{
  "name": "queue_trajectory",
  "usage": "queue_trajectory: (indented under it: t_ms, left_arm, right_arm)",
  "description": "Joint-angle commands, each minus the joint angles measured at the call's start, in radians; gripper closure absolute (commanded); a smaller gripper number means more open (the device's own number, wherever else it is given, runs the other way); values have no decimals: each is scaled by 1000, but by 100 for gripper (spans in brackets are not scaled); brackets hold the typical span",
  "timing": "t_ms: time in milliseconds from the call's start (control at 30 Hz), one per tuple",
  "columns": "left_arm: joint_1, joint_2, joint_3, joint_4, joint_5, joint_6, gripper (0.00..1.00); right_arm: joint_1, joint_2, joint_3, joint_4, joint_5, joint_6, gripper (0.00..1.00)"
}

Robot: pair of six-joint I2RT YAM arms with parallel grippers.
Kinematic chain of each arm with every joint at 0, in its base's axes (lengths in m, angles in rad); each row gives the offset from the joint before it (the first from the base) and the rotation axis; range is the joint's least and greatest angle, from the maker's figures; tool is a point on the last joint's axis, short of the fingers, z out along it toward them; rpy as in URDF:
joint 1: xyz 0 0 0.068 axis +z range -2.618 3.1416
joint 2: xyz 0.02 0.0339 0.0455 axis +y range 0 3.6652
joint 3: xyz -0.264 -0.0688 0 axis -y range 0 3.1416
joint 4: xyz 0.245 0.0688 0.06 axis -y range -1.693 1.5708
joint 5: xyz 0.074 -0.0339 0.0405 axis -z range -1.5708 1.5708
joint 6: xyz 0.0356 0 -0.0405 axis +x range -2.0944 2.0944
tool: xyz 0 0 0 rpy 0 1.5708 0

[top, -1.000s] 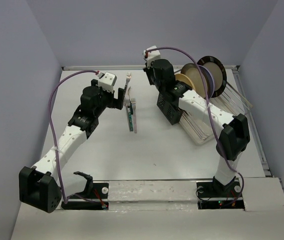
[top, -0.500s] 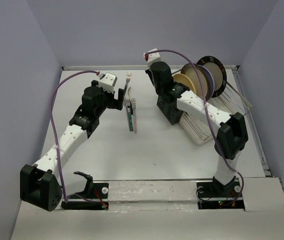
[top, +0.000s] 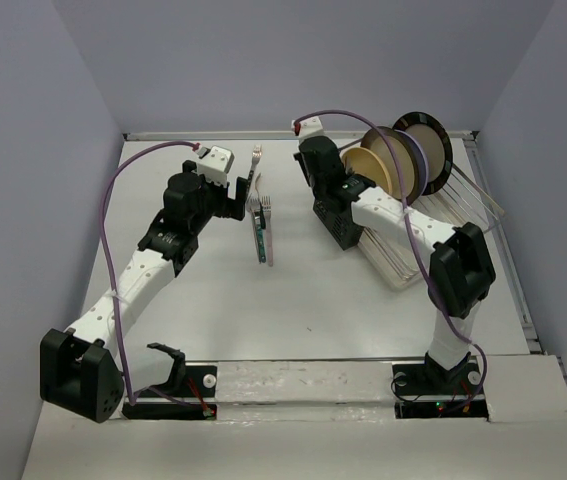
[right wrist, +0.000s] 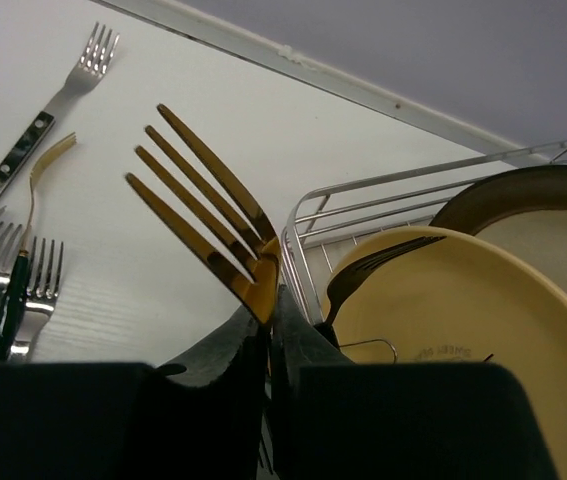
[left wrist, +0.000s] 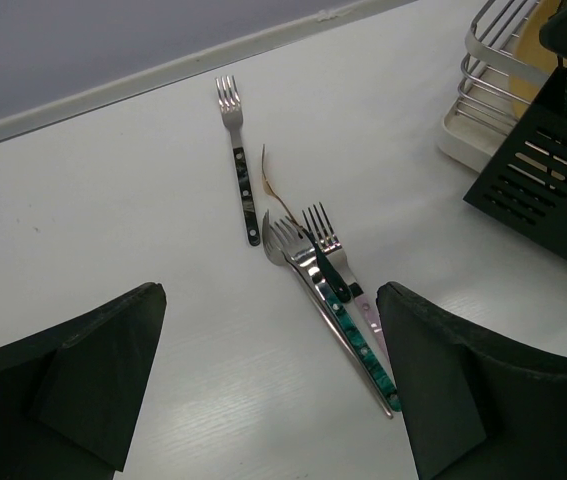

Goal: Sort the eating utensils into containers

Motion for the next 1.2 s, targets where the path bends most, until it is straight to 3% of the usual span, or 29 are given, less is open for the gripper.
queue_trajectory:
  t_ms: [0, 33, 167, 433, 500, 533, 667, 767, 967, 1167]
  left_arm:
    - [-4, 4, -7, 30, -6, 13, 1]
    - [-4, 7, -5, 29, -8, 13, 1]
    - [-3, 22, 2, 18, -17, 13, 1]
    - [-4, 87, 39, -11, -32, 30, 2]
    - [-3, 174, 103, -54, -37, 53, 13]
    - [1, 208, 160, -78, -70, 58, 23]
    - [20, 428, 350, -129, -96, 64, 44]
    - [40, 669, 555, -212, -98, 65, 45]
    - [86, 994, 980, -408, -52, 39, 46]
    - [86, 1131, 1158, -460, -52, 67, 45]
  right_arm:
    - [-10, -15, -25, 36, 45, 26, 80]
    - [-10, -17, -28, 37, 53, 27, 70]
    - [-10, -31, -40, 39, 79, 27, 56]
    - [-10, -66, -28, 42, 58, 0, 51]
    - [-10, -77, -19, 40, 33, -11, 51]
    - [-10, -92, -16, 39, -2, -22, 51]
    - [-10, -144, -25, 34, -86, -14, 51]
    - [-10, -190, -57, 36, -148, 1, 51]
    - [0, -239, -125, 36, -212, 15, 51]
    - [0, -267, -160, 37, -218, 16, 51]
